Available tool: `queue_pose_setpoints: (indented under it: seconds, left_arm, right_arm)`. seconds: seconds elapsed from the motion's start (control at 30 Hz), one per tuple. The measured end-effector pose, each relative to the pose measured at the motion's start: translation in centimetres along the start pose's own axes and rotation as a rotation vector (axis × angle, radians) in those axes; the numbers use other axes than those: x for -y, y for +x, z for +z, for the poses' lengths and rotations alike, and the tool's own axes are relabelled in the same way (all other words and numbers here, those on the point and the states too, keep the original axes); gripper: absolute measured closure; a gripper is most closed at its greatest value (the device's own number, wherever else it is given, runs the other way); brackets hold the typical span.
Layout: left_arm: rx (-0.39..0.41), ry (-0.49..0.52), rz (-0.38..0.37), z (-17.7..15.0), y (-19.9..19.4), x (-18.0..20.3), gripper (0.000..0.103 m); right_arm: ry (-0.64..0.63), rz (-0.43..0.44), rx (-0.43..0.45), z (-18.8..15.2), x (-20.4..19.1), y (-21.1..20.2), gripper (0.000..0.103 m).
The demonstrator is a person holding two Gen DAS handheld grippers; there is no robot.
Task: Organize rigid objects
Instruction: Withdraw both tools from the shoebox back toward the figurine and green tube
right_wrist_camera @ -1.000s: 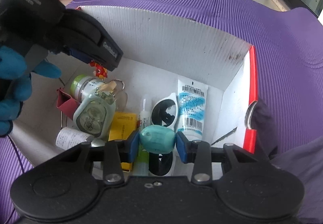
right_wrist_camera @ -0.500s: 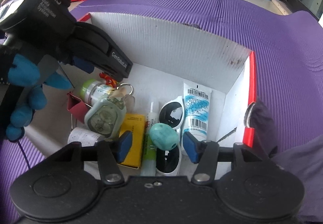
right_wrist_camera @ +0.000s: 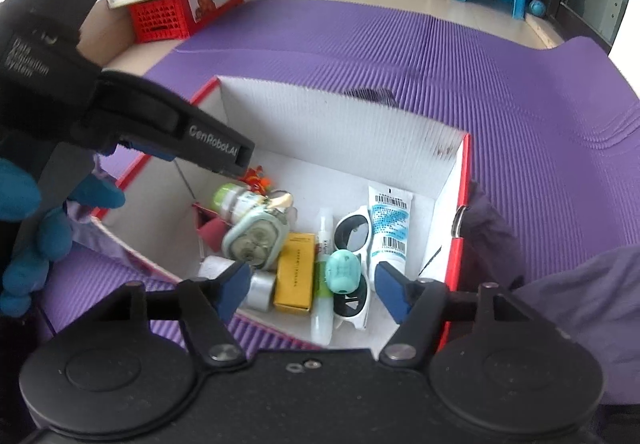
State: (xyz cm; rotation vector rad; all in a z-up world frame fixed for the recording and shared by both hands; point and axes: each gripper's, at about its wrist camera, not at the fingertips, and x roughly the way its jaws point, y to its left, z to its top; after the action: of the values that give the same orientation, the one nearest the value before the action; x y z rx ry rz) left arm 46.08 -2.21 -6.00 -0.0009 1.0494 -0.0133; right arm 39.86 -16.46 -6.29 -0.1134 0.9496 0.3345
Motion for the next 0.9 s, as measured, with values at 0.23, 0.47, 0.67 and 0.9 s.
queue_pose_setpoints:
  seconds: [0.23,0.47,0.67,0.9]
  left_arm:
    - [0.052,0.012,-0.007,-1.7,-4.9,-0.2,0.043]
    - [0.085,0.031,-0.014,-4.1,-9.0,0.0,0.043]
    - [0.111,0.045,-0.020,-6.1,-11.7,0.2,0.043]
    - [0.143,0.033,-0.046,-8.6,-14.7,-0.1,0.033]
  right_arm:
    - [0.009,0.023,0.052,-0.8,-0.8,-3.6,0.029]
    - [0.028,0.054,0.101,-2.2,-1.4,-7.0,0.024]
    - [0.020,0.063,0.137,-3.6,-2.0,-9.6,0.017]
    - [0.026,0.093,0.187,-5.3,-2.4,-12.7,0.011]
